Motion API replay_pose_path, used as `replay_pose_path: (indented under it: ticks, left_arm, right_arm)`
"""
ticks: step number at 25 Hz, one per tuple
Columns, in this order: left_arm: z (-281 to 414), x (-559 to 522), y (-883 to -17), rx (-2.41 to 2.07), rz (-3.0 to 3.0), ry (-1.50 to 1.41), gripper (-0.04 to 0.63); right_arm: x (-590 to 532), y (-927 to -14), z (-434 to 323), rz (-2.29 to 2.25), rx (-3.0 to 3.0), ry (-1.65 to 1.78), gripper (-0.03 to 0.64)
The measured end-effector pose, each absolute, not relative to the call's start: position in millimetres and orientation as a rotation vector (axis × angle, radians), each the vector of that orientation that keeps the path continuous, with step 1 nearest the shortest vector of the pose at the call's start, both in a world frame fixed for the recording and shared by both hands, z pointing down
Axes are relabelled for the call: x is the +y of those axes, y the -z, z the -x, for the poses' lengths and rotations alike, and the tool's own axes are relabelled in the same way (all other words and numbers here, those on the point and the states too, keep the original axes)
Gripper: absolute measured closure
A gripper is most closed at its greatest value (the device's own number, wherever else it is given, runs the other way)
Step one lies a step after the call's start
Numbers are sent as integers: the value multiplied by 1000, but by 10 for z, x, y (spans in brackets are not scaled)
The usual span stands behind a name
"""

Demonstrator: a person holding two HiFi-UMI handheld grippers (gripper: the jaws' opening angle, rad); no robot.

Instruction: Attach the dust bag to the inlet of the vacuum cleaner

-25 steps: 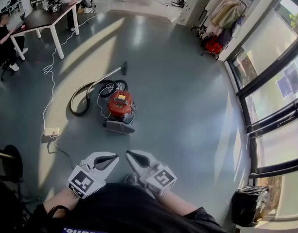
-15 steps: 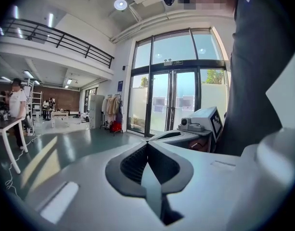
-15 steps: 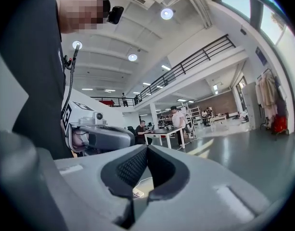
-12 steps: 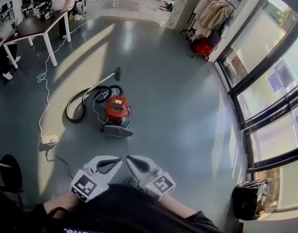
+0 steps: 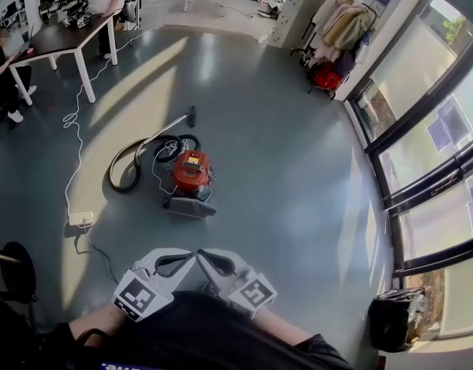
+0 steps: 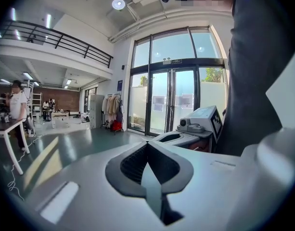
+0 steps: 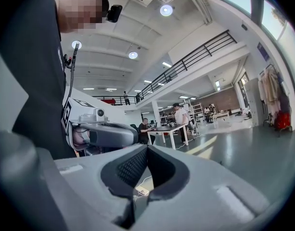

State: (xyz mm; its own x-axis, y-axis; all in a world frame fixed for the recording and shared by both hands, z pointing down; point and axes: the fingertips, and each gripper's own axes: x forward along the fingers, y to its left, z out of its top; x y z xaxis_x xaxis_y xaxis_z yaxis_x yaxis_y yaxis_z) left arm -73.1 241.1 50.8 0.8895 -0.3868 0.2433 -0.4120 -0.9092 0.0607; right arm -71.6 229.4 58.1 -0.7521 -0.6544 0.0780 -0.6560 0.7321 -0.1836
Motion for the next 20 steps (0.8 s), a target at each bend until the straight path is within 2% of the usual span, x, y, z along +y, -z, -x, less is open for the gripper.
replay_pose_path:
  ticks: [20]
  left_arm:
    - [717,2493,-528,-630,-2959,-382,578]
  right_arm:
    - [2365,-648,732,-1028,-2915,-319,626]
